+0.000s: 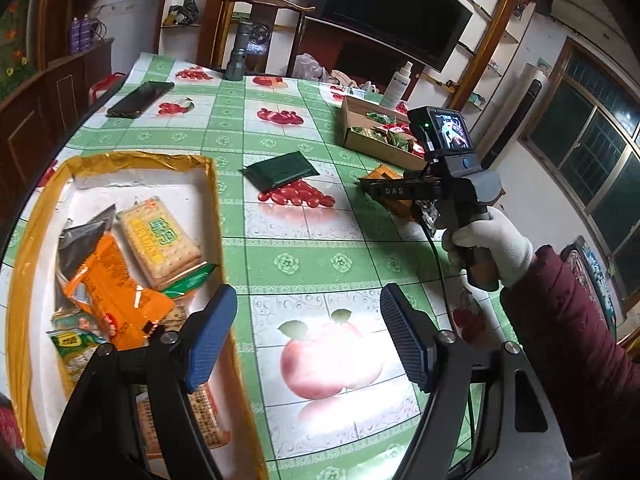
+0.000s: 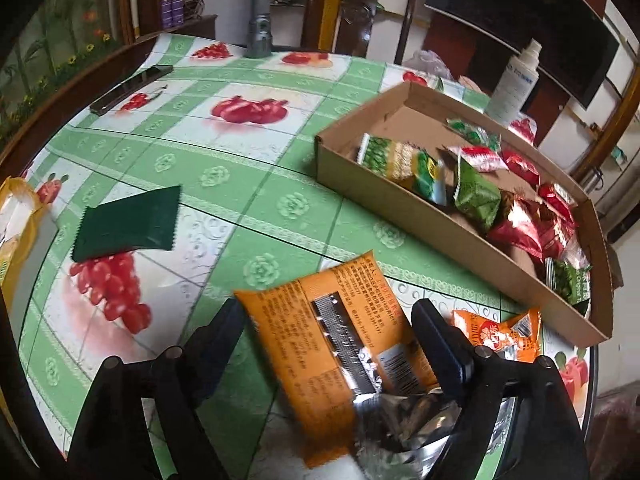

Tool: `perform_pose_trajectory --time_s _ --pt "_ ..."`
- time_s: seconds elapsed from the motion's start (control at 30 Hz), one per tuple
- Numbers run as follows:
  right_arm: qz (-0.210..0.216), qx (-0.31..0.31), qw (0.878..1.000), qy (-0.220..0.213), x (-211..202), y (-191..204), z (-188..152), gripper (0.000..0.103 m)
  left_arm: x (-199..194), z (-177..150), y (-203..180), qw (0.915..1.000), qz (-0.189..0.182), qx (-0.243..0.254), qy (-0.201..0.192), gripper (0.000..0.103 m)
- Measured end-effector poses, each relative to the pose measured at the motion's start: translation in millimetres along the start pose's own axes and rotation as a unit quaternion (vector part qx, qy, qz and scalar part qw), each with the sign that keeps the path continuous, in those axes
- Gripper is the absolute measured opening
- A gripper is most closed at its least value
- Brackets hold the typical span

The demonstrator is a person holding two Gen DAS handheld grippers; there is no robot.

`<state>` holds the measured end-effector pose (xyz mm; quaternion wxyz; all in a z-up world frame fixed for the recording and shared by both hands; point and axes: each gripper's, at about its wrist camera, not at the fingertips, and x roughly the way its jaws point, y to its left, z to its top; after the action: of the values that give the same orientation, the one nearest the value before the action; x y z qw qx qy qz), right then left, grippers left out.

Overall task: Organize snacks
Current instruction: 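Grasp the orange barcode cracker pack with the right tool while the left tool grasps the dark green pack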

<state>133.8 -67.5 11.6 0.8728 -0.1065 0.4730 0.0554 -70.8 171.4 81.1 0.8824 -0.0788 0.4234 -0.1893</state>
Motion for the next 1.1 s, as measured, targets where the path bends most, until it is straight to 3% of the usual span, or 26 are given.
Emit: perform_pose_trajectory --time_s 0.13,0.2,0.3,0.5,0.6,0.67,0.83,1.0,1.1 --pt "0.048 0.059 0.997 0.009 7 -18 -6 0.084 6 0 -1 0.9995 -0.024 -0.012 0.015 0.074" --pt "0.041 0.065 0.997 0.005 0 -17 -11 0.073 8 6 -2 0.9994 -0.027 -0.014 0.015 0.074" --pt "0.045 0.061 0.997 0.016 -14 -4 -25 0.072 13 24 -5 0.9995 -0.029 -0.004 0.011 0.074" --pt "0.072 0.063 0.995 0.013 -49 29 -72 0.072 68 83 -12 0.9983 0.004 0.046 0.034 0.074" --pt "0.11 0.063 0.992 -0.012 -62 36 -89 0.073 113 110 -4 0.9974 0.005 0.033 0.064 0.074" --pt "0.133 0.073 0.988 -0.038 -65 34 -95 0.074 141 123 3 0.9969 0.027 0.028 0.068 0.074" --pt "0.155 0.096 0.982 -0.054 -65 29 -99 0.074 185 134 13 0.994 0.062 0.04 0.081 0.074" --pt "0.158 0.105 0.98 -0.054 -65 27 -98 0.074 205 137 12 0.9897 0.078 0.056 0.106 0.074" --pt "0.161 0.109 0.979 -0.053 -65 25 -98 0.074 209 129 -1 0.9829 0.102 0.097 0.119 0.074"
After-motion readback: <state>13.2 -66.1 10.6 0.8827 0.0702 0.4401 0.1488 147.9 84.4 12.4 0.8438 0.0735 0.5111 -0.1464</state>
